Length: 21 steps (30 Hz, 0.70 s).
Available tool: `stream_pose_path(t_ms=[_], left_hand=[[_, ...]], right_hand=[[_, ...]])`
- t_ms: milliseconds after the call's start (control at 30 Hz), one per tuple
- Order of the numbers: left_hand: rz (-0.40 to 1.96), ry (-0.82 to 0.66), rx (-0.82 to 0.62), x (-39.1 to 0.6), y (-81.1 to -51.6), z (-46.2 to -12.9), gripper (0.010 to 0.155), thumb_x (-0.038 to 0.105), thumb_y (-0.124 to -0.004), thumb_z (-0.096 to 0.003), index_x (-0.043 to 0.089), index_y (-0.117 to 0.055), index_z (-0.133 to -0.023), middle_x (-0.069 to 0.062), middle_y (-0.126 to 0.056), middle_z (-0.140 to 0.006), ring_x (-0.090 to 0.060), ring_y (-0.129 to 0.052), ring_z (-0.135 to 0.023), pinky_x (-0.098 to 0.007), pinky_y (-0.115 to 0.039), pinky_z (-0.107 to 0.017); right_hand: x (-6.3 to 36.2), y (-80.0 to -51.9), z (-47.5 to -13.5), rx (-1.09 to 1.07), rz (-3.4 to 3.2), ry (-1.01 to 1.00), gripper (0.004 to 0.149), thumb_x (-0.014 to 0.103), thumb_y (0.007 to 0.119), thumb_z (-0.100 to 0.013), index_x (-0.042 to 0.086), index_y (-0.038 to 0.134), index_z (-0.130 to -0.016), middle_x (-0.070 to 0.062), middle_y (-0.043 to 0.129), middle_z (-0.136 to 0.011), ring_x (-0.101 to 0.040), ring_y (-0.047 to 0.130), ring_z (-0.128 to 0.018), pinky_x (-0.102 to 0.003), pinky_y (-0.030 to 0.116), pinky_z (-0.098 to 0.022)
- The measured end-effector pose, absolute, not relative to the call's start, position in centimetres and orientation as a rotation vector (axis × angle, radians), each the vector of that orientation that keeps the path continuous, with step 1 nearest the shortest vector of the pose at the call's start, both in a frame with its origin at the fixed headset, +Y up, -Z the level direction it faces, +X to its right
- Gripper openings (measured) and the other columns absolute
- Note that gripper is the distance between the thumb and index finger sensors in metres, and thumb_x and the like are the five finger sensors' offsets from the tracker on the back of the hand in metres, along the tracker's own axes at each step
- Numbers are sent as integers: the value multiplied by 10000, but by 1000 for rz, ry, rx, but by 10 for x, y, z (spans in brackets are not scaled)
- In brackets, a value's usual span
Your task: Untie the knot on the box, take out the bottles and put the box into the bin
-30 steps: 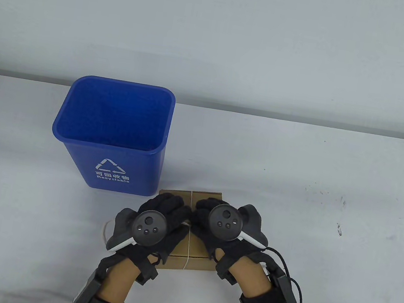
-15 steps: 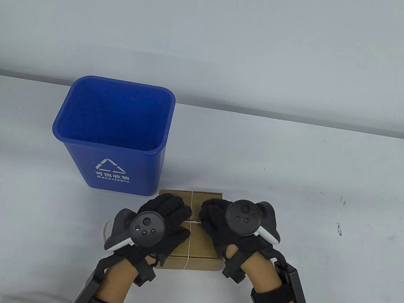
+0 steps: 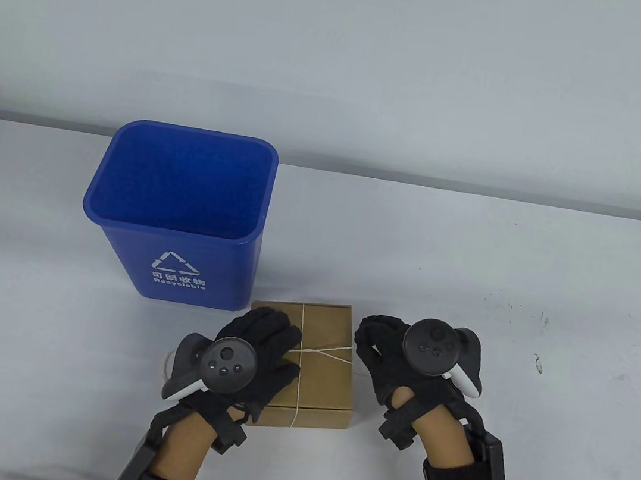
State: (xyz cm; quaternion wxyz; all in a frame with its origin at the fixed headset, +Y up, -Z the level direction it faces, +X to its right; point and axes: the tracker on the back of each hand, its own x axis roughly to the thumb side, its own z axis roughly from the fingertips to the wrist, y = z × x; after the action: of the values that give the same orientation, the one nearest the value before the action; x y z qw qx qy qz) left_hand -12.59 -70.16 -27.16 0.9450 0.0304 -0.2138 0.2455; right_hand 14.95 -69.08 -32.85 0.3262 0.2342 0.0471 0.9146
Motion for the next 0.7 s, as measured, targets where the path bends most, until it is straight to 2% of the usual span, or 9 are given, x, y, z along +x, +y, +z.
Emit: stream_pose_path(t_ms=[300, 700], left_hand=[[509, -439, 66, -127, -703, -271, 658, 512, -773, -505, 237, -653, -1091, -44, -540, -1151, -377, -449, -1118, -638, -422, -776], [520, -443, 66, -128, -703, -271, 659, 511, -775, -504, 236, -654, -1090, -46, -542, -1149, -377, -448, -1117, -637, -418, -776]], right_hand=[[181, -714, -346, 447, 2504, 201, 377, 251, 707, -482, 102, 714, -828, -103, 614, -957, -433, 640, -897, -648, 561, -613], [195, -735, -356, 337, 2630, 279, 375, 247, 714, -479, 98, 722, -823, -108, 618, -955, -451, 626, -904, -663, 544, -615]])
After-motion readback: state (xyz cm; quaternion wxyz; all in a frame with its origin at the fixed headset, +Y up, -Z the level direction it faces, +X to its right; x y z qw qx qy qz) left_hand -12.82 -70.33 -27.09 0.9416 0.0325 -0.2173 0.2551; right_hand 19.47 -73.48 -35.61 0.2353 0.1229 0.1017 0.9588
